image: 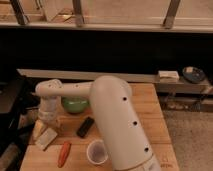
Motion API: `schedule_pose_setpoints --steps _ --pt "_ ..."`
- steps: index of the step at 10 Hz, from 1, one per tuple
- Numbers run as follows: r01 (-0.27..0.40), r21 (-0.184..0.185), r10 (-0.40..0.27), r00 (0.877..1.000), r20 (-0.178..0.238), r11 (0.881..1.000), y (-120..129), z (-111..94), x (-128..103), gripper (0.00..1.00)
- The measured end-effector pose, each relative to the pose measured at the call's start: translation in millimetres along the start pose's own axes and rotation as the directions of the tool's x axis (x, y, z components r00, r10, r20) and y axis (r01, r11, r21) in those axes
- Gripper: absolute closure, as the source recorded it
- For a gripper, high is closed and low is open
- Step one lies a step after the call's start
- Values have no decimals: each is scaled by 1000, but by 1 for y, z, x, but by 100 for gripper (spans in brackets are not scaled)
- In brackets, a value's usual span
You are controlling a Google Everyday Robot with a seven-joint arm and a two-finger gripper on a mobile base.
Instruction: Place the white sponge in the ceramic bowl
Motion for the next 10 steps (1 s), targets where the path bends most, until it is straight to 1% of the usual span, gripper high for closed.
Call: schedule_pose_setpoints --steps 1,2,4,5,6,7,8,9,10 --pt "1 -5 -1 1000 -4 1000 -2 3 0 24" --pt "6 -13 -6 1000 -3 1000 -3 8 -1 35" --pt "11 -20 -11 1000 -2 1000 -3 11 -4 53" --pt "13 -26 -13 1000 -4 1000 -3 13 -4 63" --pt "13 -41 -14 1000 -17 999 -1 24 0 76" --pt "18 -39 -18 1000 -23 999 0 25 0 84" --pt "18 -39 -19 1000 -18 999 -3 24 -1 95" --pt "22 -42 -23 1000 -6 999 -3 21 -3 99" --pt "34 -43 -33 999 20 999 -2 15 -7 100"
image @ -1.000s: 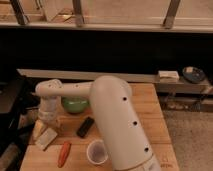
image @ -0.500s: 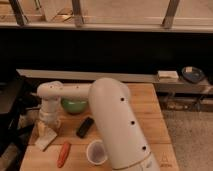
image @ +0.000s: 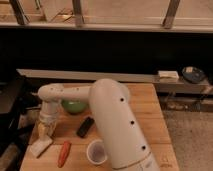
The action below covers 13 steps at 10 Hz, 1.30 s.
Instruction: Place the white sponge in the ceramic bowl
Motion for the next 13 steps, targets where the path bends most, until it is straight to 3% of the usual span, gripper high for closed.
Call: schedule_pose_setpoints --steps 3,7,10,11,13 --pt "29 -20 -27 996 88 999 13 -30 -9 100" --pt "34 -27 -29 986 164 999 11 -71 -5 100" --pt "-40 -102 63 970 237 994 -27 -110 2 100" --pt "-62 -111 89 960 266 992 -40 -126 4 100" --pt "-64 -114 93 956 278 991 -42 -129 2 100"
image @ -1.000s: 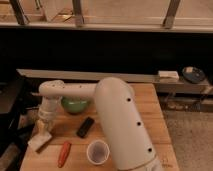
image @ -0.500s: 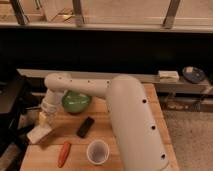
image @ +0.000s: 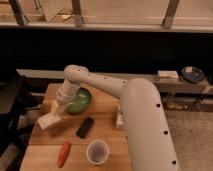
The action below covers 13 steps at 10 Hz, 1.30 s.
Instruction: Place the white sponge in the ceramic bowl
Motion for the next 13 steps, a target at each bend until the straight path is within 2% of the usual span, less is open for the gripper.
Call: schedule_pose_setpoints --steps 5,6,7,9,11,13 --pt "-2 1 2 1000 6 1000 -1 0 -1 100" --pt "-17 9 16 999 47 1000 -8 -12 -6 100" --pt "-37 26 34 993 111 999 -20 -31 -13 100" --pt "-67 51 56 978 199 996 -38 -64 -20 99" --pt "-103 55 87 965 248 993 -53 -88 -17 86" --pt "-165 27 149 942 299 986 -79 -112 -8 63"
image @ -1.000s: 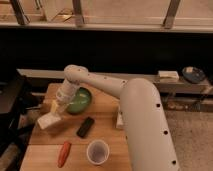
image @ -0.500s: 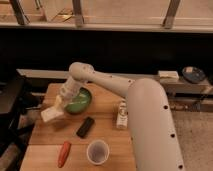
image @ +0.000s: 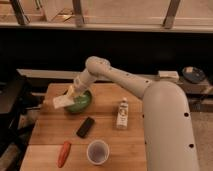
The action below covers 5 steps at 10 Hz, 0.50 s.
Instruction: Place the white sponge in the ceramic bowl
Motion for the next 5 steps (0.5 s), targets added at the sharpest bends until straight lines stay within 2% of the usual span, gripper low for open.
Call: schedule_pose_setpoints --steps 1,2,4,5 --pt "-18 -9 18 1000 16 1000 -8 -6 -1 56" --pt "-49 -24 50 998 43 999 -24 -16 -3 43" --pt "-93 -34 95 994 60 995 -49 -25 -4 25" --pt "-108 -38 111 992 62 993 -59 -27 -5 20"
